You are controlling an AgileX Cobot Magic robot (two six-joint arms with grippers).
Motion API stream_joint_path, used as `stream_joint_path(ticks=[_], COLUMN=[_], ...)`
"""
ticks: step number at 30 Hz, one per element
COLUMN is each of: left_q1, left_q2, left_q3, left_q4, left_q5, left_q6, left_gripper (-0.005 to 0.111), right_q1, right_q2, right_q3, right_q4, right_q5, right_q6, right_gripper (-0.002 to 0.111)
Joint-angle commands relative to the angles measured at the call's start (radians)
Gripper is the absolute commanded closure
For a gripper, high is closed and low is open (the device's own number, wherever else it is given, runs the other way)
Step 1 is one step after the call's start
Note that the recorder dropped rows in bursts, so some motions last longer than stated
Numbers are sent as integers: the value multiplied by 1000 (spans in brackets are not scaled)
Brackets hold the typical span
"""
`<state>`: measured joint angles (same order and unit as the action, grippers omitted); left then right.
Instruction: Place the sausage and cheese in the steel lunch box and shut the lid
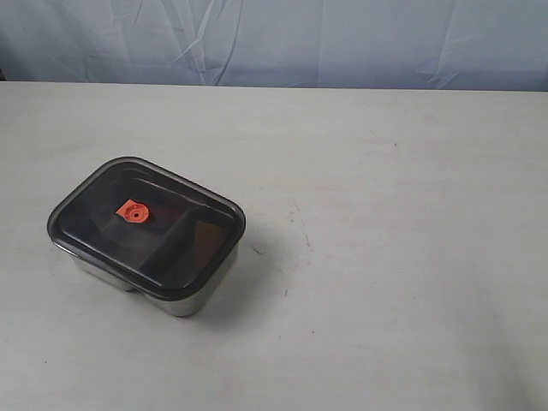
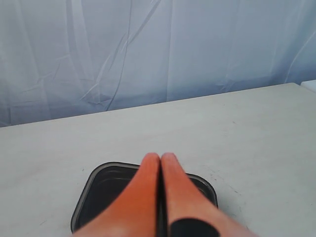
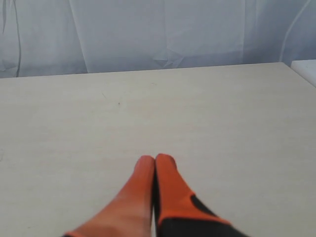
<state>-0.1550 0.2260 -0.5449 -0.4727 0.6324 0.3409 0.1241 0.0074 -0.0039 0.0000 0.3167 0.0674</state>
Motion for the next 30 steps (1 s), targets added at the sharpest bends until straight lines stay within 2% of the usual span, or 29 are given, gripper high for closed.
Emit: stream_joint_path(ticks=[1,6,11,14,21,30], left_q1=[-6,8,64,94,93,93], left_q2=[-19,-109,-226,-226,-226,-226], left_q3=[44,197,368,436,545,545], left_q4=[29,163,187,185,207,274], left_q5=[-24,-77,-156,-176,-254,-296], left_q6=[7,-30,-178,-187,-187,-187], left_gripper=[107,107,107,107,107,107], right_q1=[-7,-7,-7,-7,-7,-7], right_q2=[-7,-7,-7,-7,-7,-7], right_q3=[4,4,4,4,4,4], right_q4=[-6,-6,0,0,0,-5], right_q5=[-6,-6,-8,-8,-8,-8], right_q6=[-7,-7,-7,-7,-5,-5], right_gripper=[109,109,109,109,109,109])
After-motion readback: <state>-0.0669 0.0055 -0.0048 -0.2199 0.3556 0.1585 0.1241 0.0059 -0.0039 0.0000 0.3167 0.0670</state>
